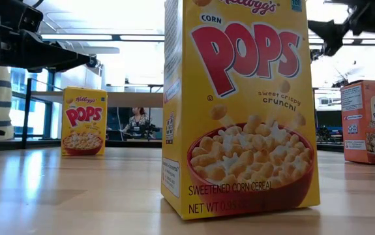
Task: Stack cereal on shelf
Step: Put the middle blue cereal box on the shelf
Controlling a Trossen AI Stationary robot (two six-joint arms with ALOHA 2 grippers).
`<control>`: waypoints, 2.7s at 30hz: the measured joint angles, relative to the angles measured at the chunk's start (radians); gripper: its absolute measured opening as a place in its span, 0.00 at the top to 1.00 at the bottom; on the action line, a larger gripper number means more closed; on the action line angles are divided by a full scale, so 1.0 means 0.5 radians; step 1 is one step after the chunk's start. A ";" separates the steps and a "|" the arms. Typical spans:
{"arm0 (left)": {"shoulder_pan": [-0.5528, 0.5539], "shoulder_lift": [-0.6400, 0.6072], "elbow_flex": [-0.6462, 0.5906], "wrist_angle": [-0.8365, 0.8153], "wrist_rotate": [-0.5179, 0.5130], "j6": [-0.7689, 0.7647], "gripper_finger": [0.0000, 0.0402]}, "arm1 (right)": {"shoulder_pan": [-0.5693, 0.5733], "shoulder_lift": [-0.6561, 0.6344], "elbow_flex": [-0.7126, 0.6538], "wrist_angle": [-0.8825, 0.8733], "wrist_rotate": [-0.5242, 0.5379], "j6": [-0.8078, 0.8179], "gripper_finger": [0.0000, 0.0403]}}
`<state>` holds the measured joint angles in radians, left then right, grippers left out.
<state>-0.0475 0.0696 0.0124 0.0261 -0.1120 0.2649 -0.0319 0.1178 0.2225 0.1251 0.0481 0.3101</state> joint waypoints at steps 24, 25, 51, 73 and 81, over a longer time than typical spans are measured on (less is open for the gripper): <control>0.000 0.001 0.000 0.000 0.000 0.000 0.39 | 0.098 1.606 1.524 -1.322 0.022 0.434 0.33; 0.000 0.001 0.001 0.000 0.001 0.000 0.39 | 0.126 1.671 1.575 -1.362 0.043 0.438 0.33; 0.000 0.001 0.000 0.000 0.000 0.000 0.39 | 0.496 2.604 1.950 -1.944 0.292 1.100 0.33; 0.000 0.001 0.001 0.000 0.001 0.000 0.39 | 0.607 2.884 1.950 -1.870 0.376 1.129 0.27; 0.000 0.001 0.000 0.000 0.001 0.000 0.39 | 0.606 2.975 1.950 -1.872 0.356 1.129 0.20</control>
<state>-0.0475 0.0700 0.0124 0.0260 -0.1117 0.2649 0.2711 1.6052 1.1976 -0.8108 0.2262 0.8745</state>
